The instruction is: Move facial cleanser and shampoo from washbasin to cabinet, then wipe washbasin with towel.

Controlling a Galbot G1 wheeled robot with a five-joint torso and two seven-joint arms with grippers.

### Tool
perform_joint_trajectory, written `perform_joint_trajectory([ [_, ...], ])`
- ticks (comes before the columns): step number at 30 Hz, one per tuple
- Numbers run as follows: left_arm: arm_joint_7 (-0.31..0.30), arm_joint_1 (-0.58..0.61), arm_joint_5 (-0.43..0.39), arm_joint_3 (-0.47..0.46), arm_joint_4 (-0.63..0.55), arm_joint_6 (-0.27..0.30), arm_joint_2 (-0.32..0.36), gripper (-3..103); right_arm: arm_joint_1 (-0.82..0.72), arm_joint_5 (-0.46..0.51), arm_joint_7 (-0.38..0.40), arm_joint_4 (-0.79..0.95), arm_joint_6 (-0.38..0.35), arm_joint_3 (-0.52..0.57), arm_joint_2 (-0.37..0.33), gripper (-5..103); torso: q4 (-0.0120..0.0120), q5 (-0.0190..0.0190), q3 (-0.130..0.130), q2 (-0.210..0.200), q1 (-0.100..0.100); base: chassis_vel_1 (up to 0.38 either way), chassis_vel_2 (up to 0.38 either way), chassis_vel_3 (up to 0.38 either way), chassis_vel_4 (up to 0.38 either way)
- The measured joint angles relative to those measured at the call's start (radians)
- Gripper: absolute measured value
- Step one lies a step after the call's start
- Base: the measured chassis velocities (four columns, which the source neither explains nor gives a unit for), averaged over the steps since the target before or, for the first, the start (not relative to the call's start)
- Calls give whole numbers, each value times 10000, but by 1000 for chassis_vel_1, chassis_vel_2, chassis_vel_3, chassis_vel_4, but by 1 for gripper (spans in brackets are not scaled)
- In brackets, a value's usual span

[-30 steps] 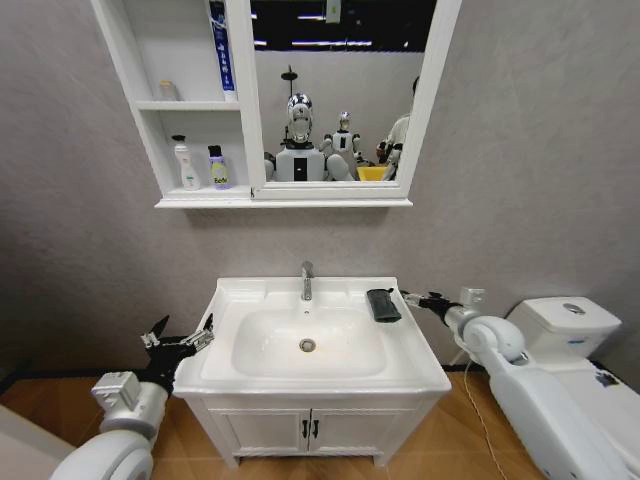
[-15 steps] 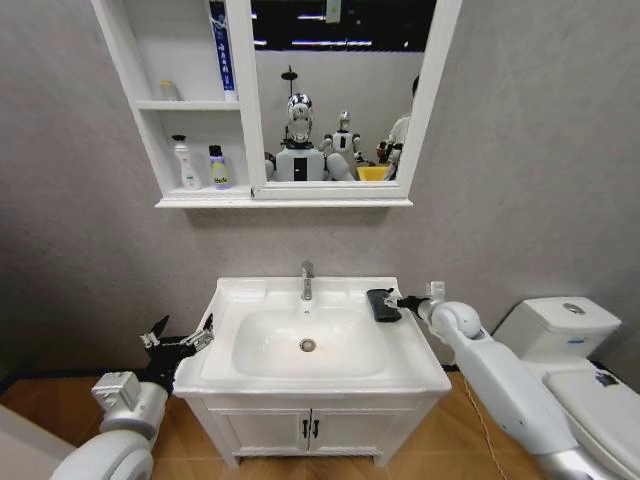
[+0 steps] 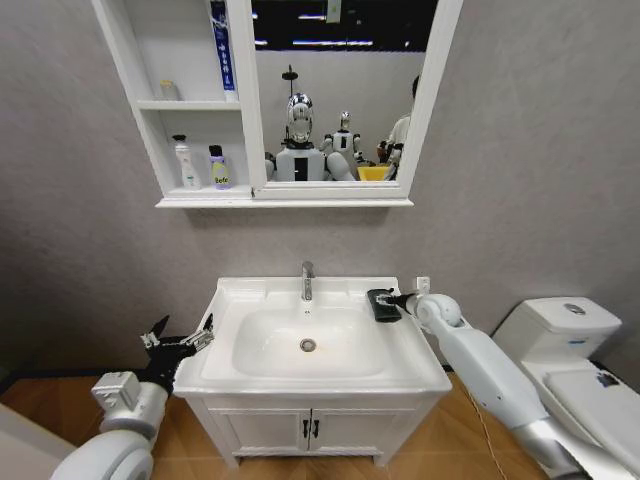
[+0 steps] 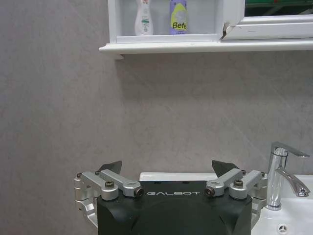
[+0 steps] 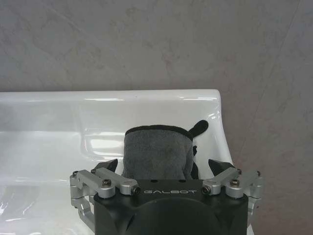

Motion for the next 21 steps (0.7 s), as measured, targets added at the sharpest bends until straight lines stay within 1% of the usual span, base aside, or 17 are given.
perform_joint_trajectory([
  [6, 0, 0, 0, 0, 0, 0, 0, 100, 103, -21, -3, -369, 0, -186, 130, 100, 0, 0, 0, 0, 0, 0, 0, 0, 0],
  [13, 0, 0, 0, 0, 0, 0, 0, 100, 150, -243, -179, -591, 0, -275, 236, 100, 0, 1, 0, 0, 0, 0, 0, 0, 0],
  [14, 0, 0, 0, 0, 0, 0, 0, 100, 151, -263, -189, -606, 0, -288, 241, 102, 0, 0, 0, 0, 0, 0, 0, 0, 0],
  [15, 0, 0, 0, 0, 0, 0, 0, 100, 151, -263, -189, -606, 0, -288, 241, 102, 0, 0, 0, 0, 0, 0, 0, 0, 0],
  [16, 0, 0, 0, 0, 0, 0, 0, 100, 151, -273, -217, -624, 0, -311, 243, 98, 0, 1, 0, 0, 0, 0, 0, 0, 0],
  [17, 0, 0, 0, 0, 0, 0, 0, 100, 151, -298, -285, -649, 1, -316, 246, 88, 0, 0, 0, 0, 0, 0, 0, 0, 0],
  [19, 0, 0, 0, 0, 0, 0, 0, 100, 148, -355, -402, -676, 1, -318, 252, 88, 0, 0, 0, 0, 0, 0, 0, 0, 0],
  [21, 0, 0, 0, 0, 0, 1, 0, 100, 135, -467, -520, -715, 3, -329, 281, 78, -1, 0, 0, 0, 0, 0, 0, 0, 0],
])
